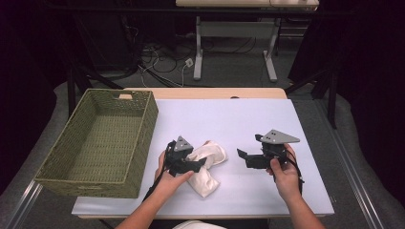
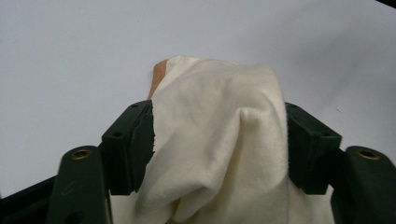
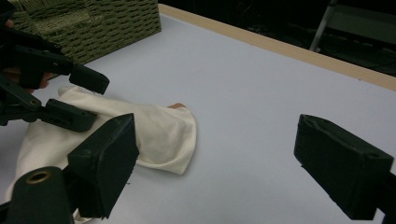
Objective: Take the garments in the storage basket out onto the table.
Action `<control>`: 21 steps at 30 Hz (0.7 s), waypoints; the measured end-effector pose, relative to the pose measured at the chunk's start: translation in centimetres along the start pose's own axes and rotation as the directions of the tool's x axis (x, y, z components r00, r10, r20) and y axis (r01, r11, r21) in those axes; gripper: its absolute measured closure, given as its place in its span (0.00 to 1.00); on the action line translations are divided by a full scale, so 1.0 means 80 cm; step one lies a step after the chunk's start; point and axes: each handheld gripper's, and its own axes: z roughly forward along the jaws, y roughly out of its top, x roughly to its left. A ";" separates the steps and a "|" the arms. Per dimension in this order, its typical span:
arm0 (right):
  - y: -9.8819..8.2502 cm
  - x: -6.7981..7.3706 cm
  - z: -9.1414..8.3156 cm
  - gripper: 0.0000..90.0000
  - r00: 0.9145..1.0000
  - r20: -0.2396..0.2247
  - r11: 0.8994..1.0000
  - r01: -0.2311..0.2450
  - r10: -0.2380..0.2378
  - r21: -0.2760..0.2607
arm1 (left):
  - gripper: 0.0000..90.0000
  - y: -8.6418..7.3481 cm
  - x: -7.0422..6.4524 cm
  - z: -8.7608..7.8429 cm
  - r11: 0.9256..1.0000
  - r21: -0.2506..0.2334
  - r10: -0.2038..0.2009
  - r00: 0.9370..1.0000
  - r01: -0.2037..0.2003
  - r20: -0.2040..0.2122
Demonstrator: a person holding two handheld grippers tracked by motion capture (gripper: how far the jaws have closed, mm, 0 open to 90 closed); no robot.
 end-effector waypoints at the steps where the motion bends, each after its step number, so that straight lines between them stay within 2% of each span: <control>1: 0.000 0.000 0.000 0.15 1.000 0.000 1.000 0.000 0.000 0.000 | 0.31 0.000 0.000 0.000 1.000 0.000 0.000 1.000 0.000 0.000; 2: 0.000 0.000 0.000 0.15 1.000 0.001 1.000 -0.003 0.003 -0.001 | 0.29 0.000 -0.001 0.001 1.000 -0.005 -0.014 1.000 0.014 0.015; 5: 0.000 -0.001 -0.001 0.15 1.000 0.003 1.000 -0.001 0.001 -0.003 | 0.22 0.001 -0.001 0.001 1.000 -0.009 -0.016 0.999 0.016 0.028; 9: 0.000 0.000 0.000 0.15 1.000 0.001 1.000 -0.001 0.001 0.000 | 0.04 0.002 -0.004 0.004 0.999 -0.012 -0.039 0.997 0.040 0.061; 10: 0.000 0.000 0.000 0.15 1.000 0.001 1.000 -0.002 0.002 0.001 | 0.00 0.002 -0.004 0.004 1.000 -0.009 -0.027 0.998 0.028 0.062; 16: -0.001 0.002 0.000 0.15 1.000 -0.001 1.000 0.000 0.000 0.003 | 0.00 0.005 -0.007 0.003 1.000 -0.005 -0.006 0.998 0.006 0.070; 21: -0.001 0.002 -0.001 0.15 1.000 0.001 1.000 -0.004 0.004 -0.002 | 0.00 0.008 -0.008 0.000 1.000 -0.007 -0.021 0.996 0.022 0.090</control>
